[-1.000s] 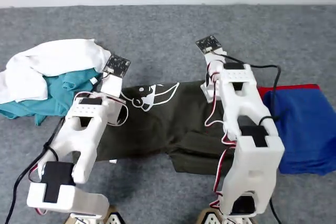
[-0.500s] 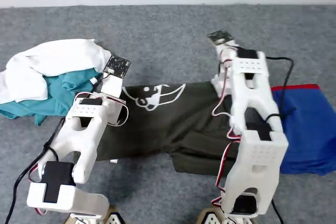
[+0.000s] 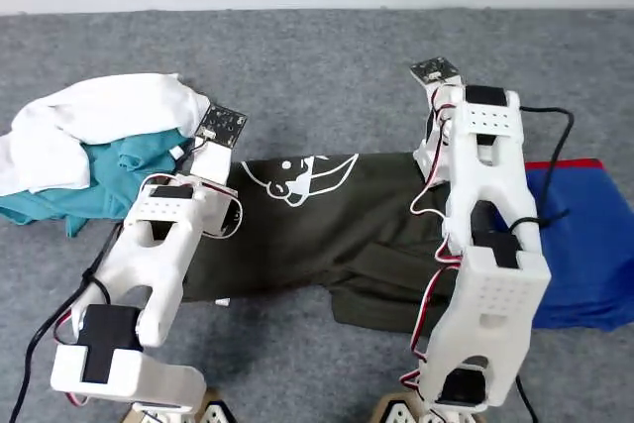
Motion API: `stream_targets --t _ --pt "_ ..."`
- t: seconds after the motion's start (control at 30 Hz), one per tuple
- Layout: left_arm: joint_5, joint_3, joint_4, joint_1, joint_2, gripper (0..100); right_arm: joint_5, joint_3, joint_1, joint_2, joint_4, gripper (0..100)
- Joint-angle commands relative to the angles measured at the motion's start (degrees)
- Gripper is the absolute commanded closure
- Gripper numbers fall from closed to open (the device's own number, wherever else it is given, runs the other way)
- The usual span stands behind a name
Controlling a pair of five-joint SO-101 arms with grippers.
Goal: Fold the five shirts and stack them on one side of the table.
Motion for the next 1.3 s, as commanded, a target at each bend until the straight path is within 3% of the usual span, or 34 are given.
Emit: stream_targets --t 0.0,0.17,0.33,0.6,0.9,1.07,1.2,1.27 --pt "0.4 -0.2 -0.6 0.4 -0.8 91 0.6 -2.7 -2.2 -9.5 7.4 78.2" --pt "0.4 -1.2 1.9 0.2 -1.0 91 0.6 -2.4 -2.3 -19.4 20.3 78.3" --pt "0.4 -5.8 11.8 -1.1 -0.9 91 3.7 11.7 -0.9 -27.8 19.1 79.9" --pt "-0.1 -5.8 8.7 -13.5 -0.4 91 5.9 38.4 -1.2 -40.7 5.8 86.2" --pt "0.4 -6.3 10.0 -7.6 -1.0 91 6.0 50.9 -2.1 -54.4 2.2 86.5" --pt "0.3 -13.4 21.2 -3.7 -5.2 91 10.2 57.3 -1.5 -63.1 2.4 86.2" --pt "-0.1 -18.9 30.8 -0.9 -9.8 91 12.4 60.9 3.4 -66.5 0.0 86.2" --pt "-2.3 -20.3 35.3 -0.4 -10.9 91 18.0 61.3 6.4 -66.3 -0.4 86.2"
